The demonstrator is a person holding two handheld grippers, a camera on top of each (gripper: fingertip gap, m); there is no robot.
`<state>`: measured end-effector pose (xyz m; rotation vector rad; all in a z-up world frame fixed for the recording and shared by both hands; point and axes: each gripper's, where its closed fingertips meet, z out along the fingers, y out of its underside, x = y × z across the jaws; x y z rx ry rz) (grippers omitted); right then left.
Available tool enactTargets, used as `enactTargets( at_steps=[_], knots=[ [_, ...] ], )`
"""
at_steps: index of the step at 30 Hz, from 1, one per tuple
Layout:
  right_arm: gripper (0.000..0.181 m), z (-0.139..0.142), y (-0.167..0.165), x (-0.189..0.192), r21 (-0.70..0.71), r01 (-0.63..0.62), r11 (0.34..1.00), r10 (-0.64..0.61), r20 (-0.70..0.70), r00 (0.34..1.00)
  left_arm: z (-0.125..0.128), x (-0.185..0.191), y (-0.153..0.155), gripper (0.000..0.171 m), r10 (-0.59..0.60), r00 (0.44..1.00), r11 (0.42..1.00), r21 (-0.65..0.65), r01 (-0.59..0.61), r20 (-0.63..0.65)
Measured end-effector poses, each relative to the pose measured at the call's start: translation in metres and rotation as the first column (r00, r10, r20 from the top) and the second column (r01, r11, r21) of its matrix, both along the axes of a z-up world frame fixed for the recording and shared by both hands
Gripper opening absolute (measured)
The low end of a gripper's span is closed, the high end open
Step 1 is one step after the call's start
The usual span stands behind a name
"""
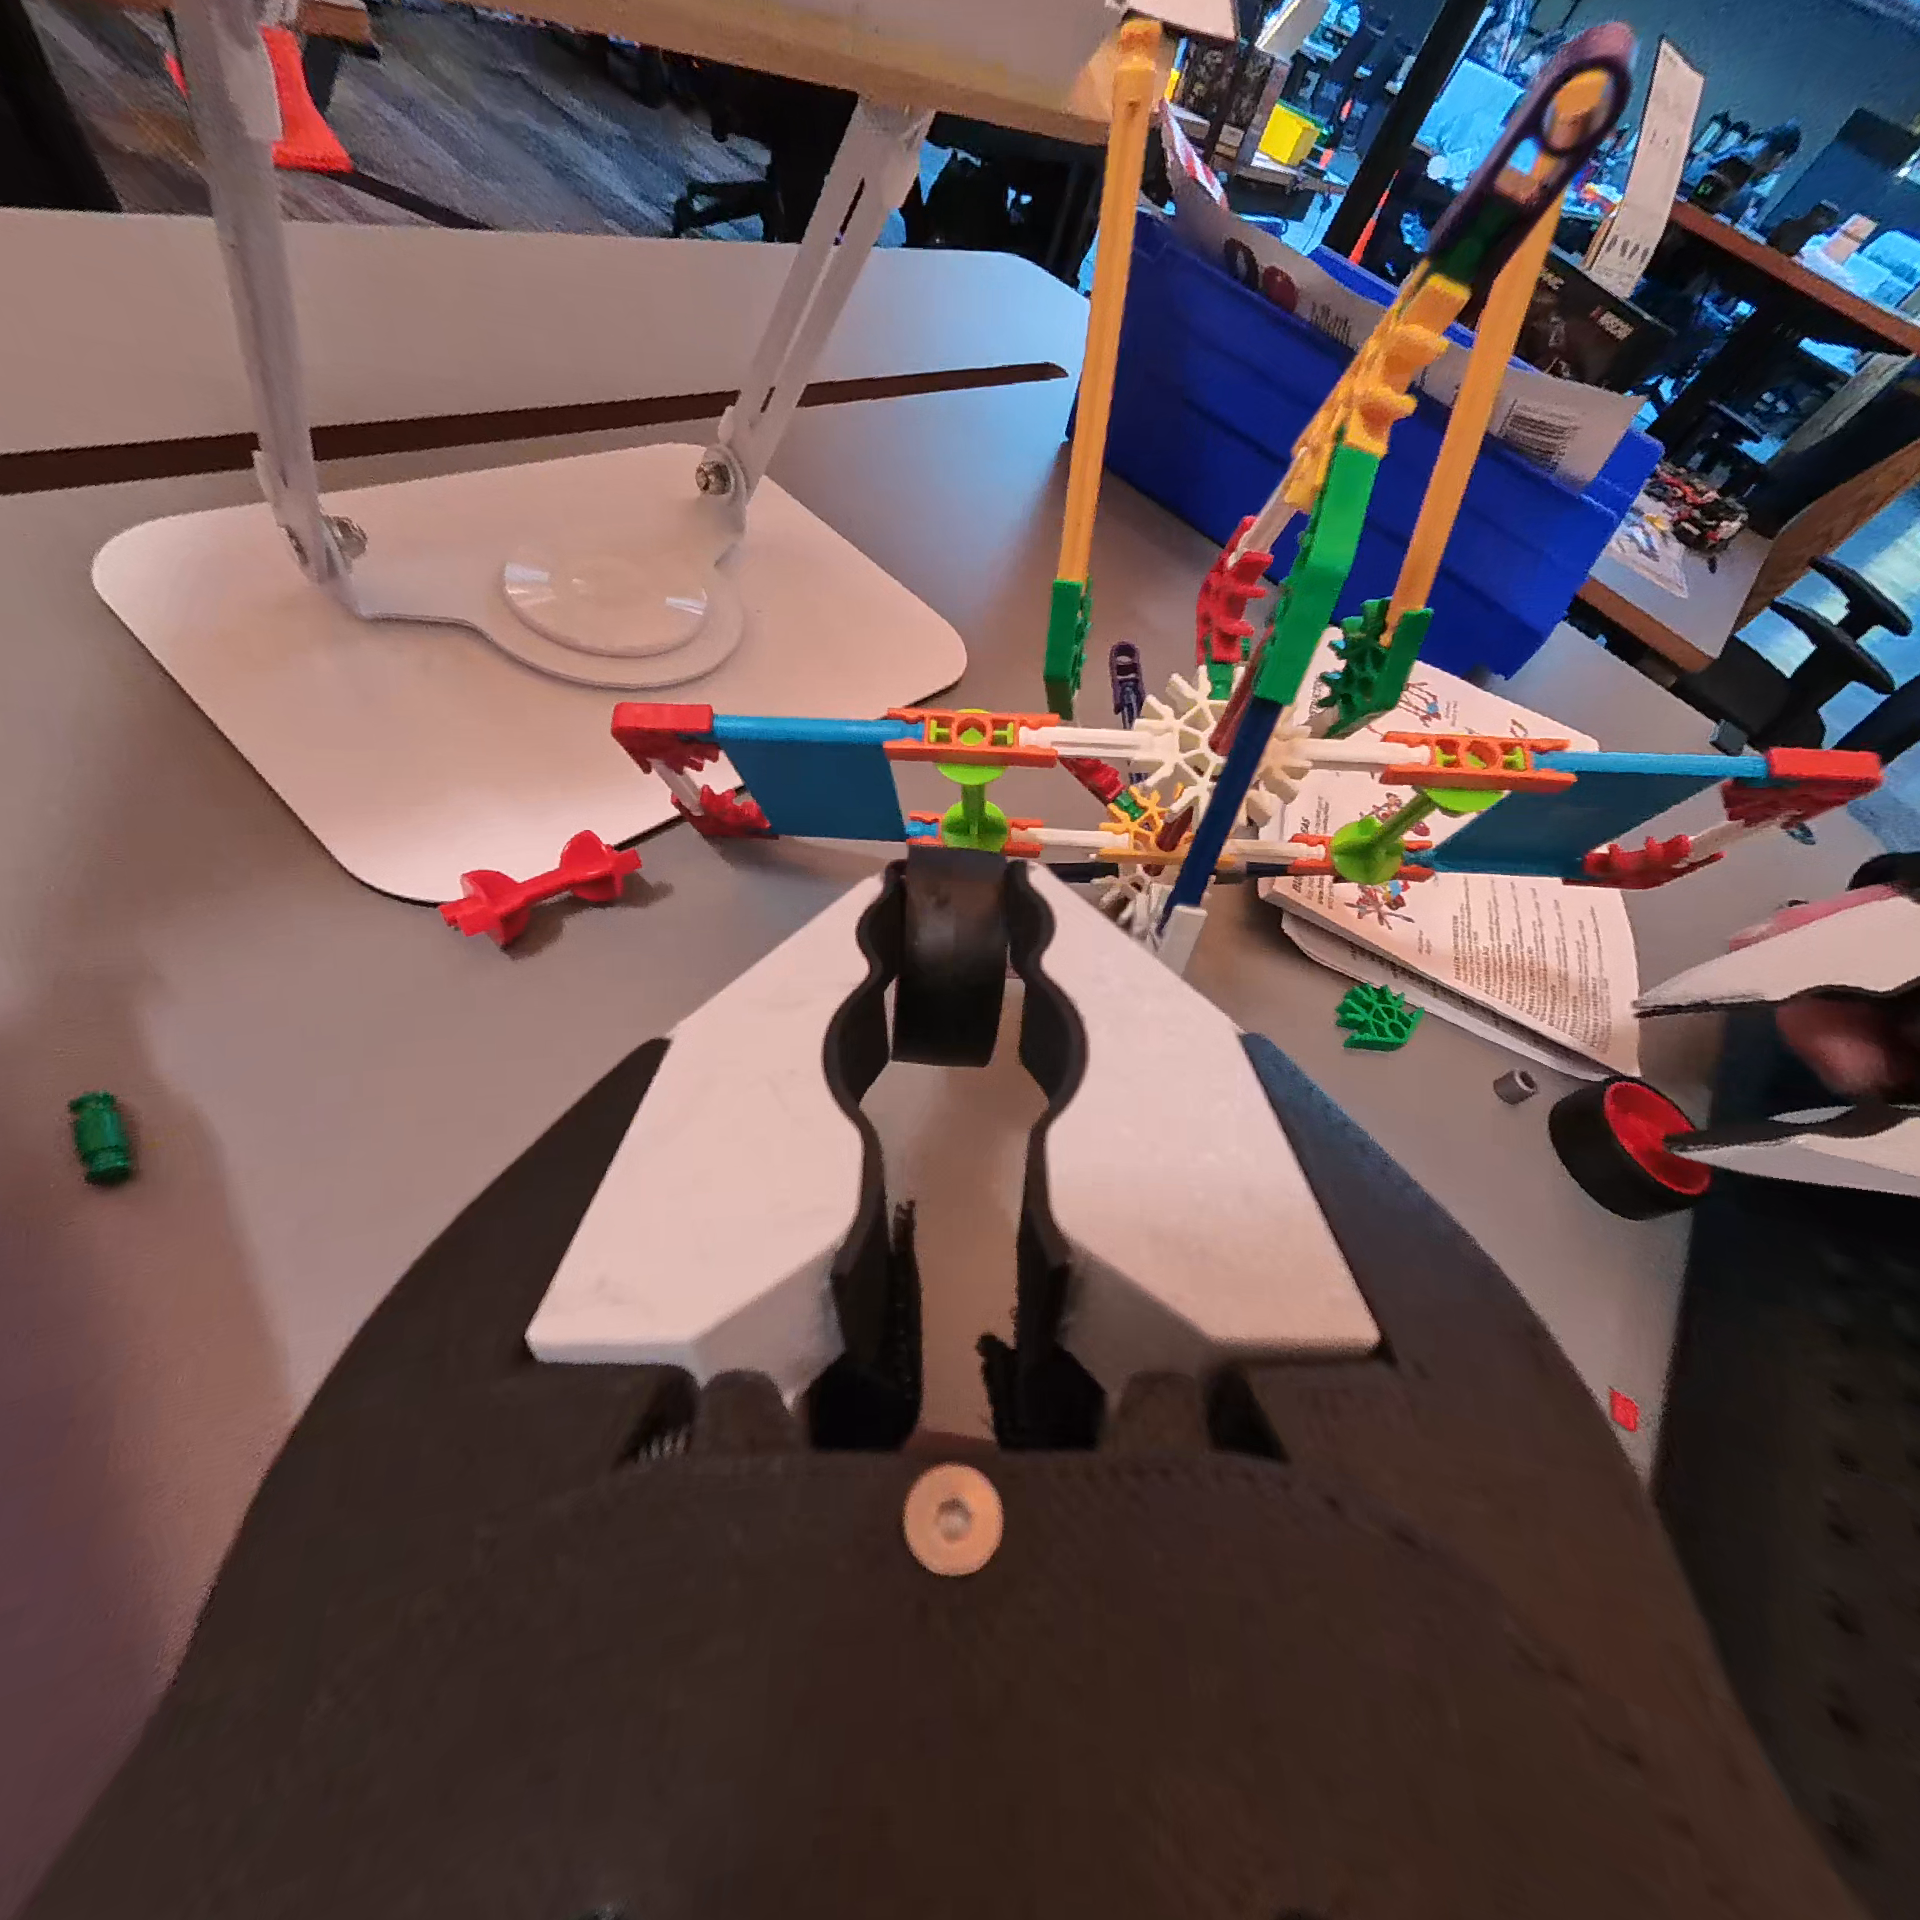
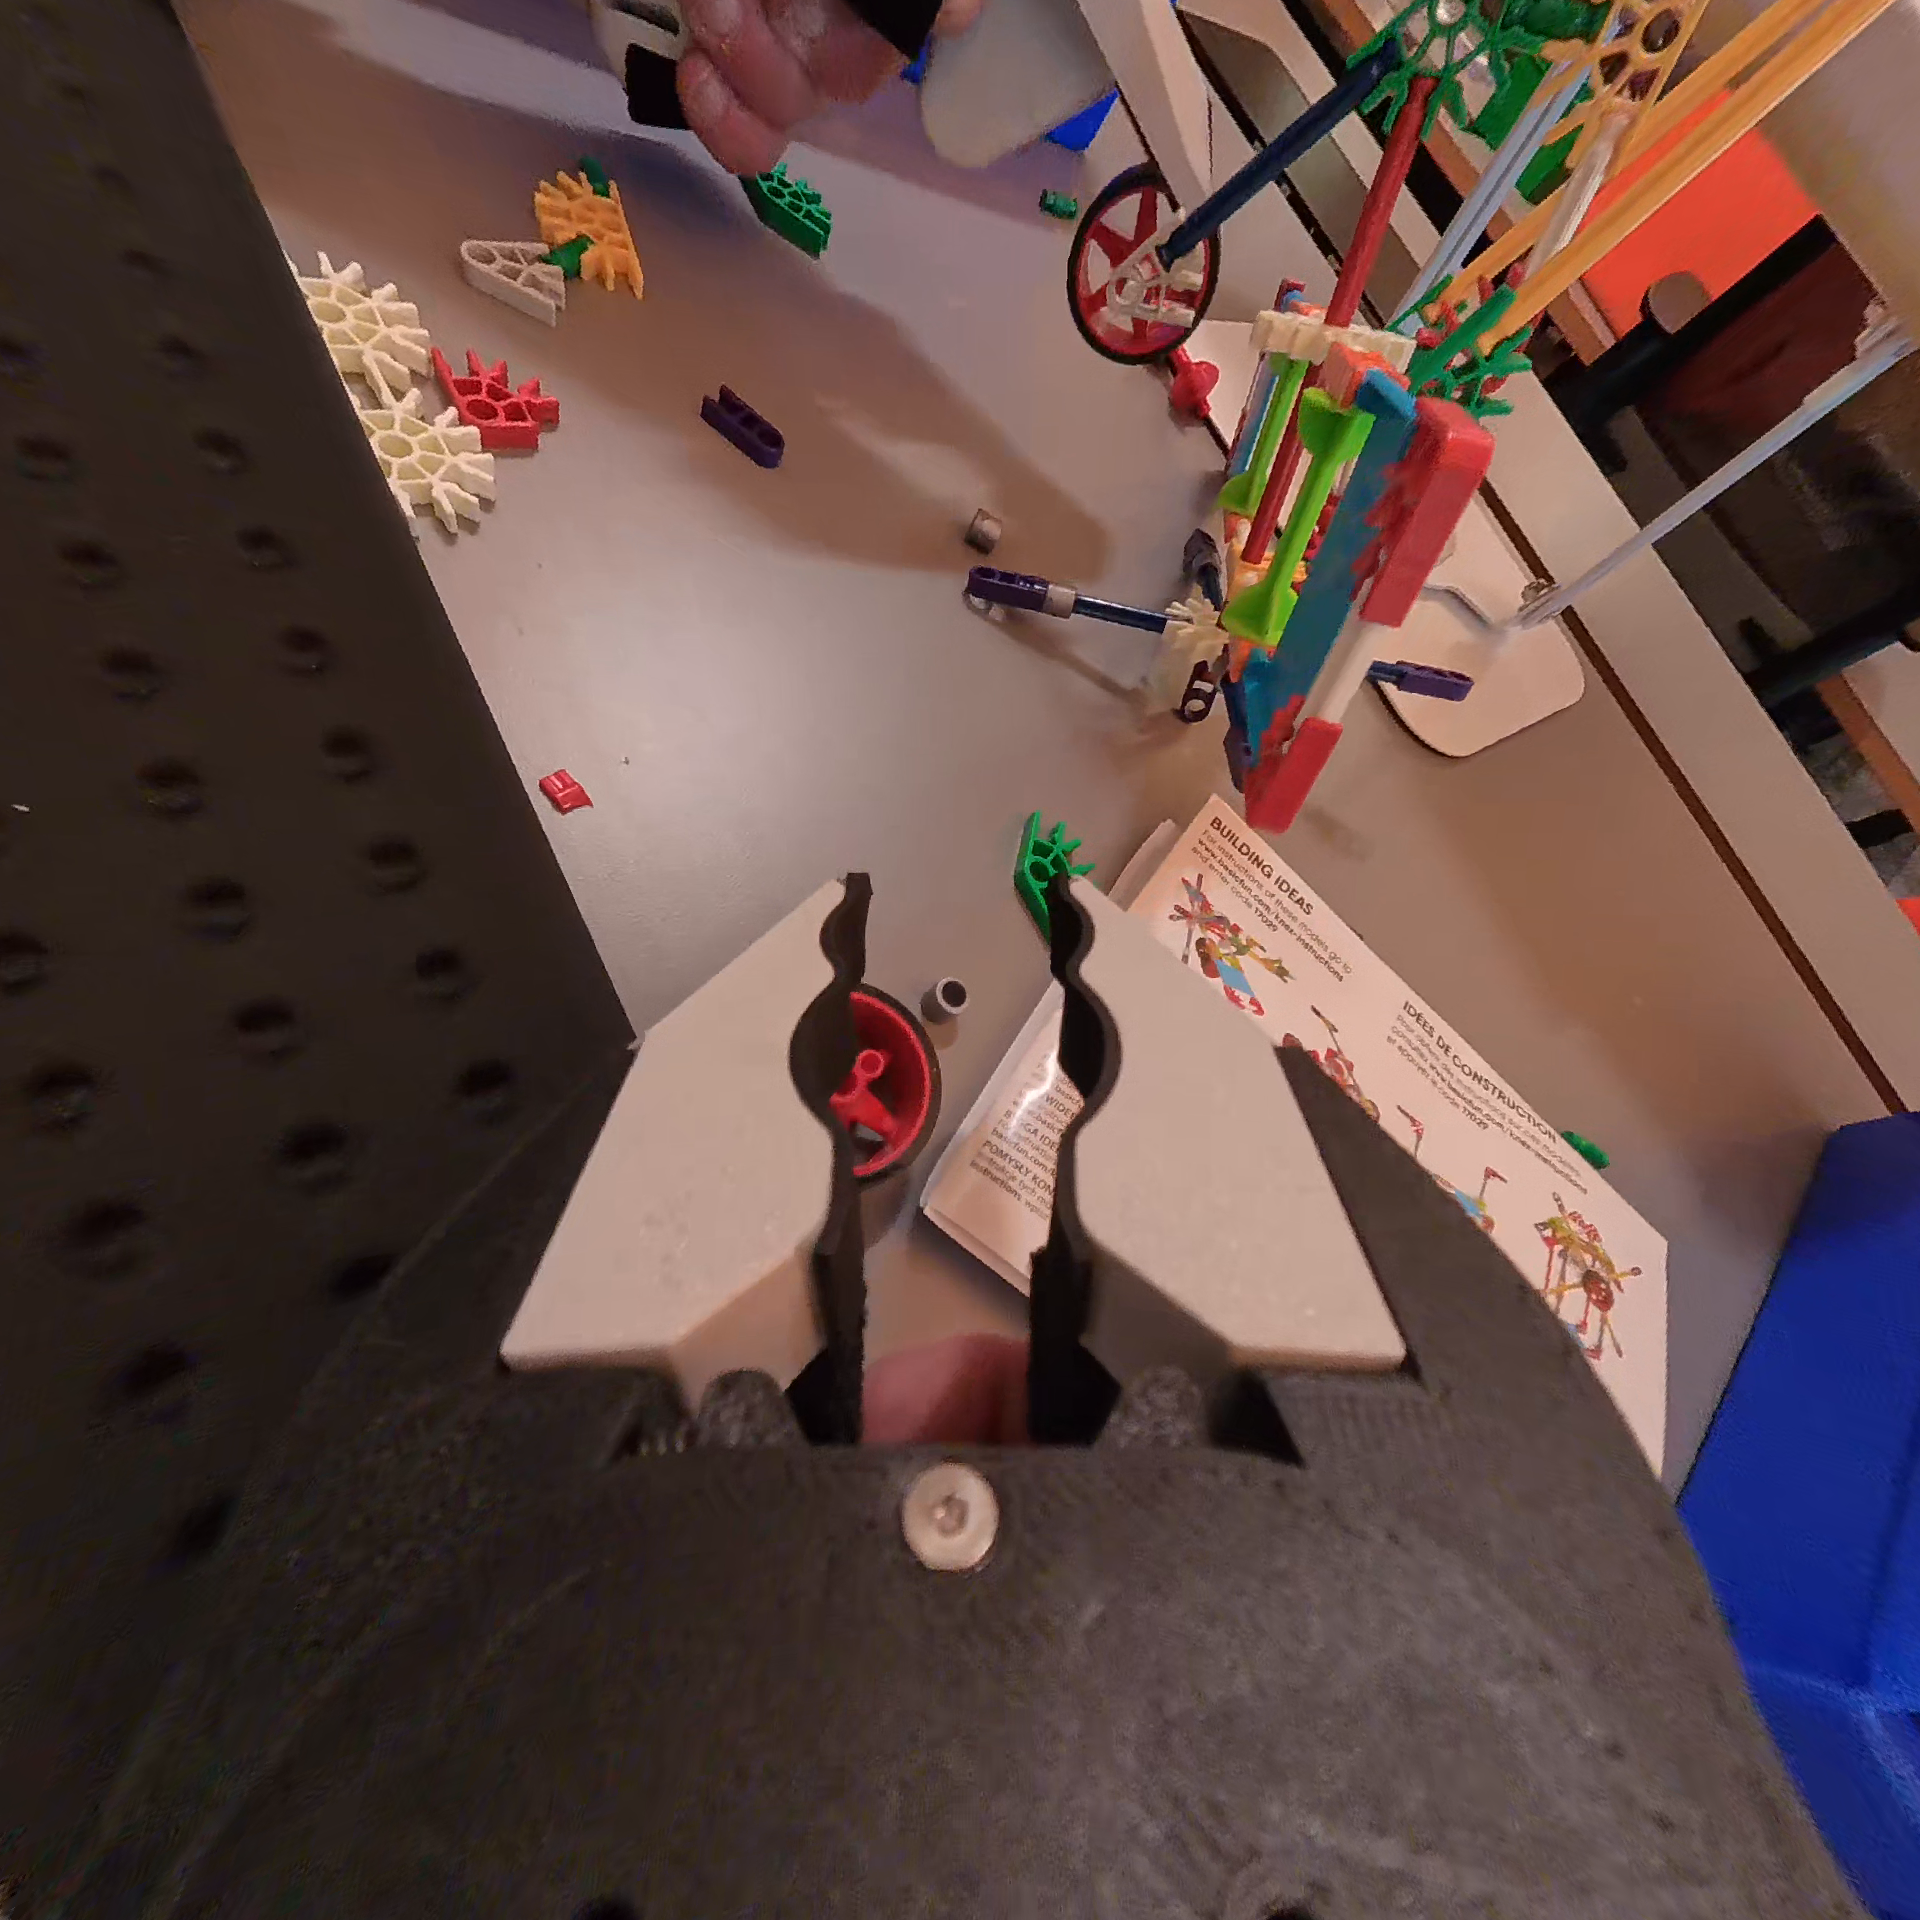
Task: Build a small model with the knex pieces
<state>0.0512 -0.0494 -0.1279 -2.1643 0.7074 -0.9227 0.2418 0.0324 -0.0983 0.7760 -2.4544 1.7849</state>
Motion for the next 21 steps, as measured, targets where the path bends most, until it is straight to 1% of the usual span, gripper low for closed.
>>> enactTargets(
  at_steps=[4, 10, 17, 21],
  knots=[
    [0.033, -0.0034, -0.0016, 0.0007, 0.001, 0.005, 1.000, -0.005, -0.004, 1.000, -0.0030, -0.0038, -0.0030, 0.017, -0.021, 1.000, 1.000, 0.010, 0.021, -0.010],
    [0.034, -0.0058, -0.0060, 0.0023, -0.016, 0.020, 1.000, -0.020, -0.008, 1.000, 0.0017, -0.0056, -0.0009, 0.017, -0.017, 1.000, 1.000, -0.006, 0.017, -0.017],
    [0.034, -0.0075, -0.0072, 0.0026, -0.030, 0.025, 0.999, -0.025, -0.006, 1.000, 0.0014, -0.0082, -0.0007, 0.017, 0.008, 1.000, 1.000, 0.026, -0.009, 0.027],
    [0.034, -0.0109, -0.0075, 0.0029, -0.051, 0.027, 0.998, -0.028, -0.014, 1.000, 0.0006, -0.0104, -0.0014, 0.017, 0.014, 1.000, 0.999, 0.029, -0.015, 0.028]
  ],
)
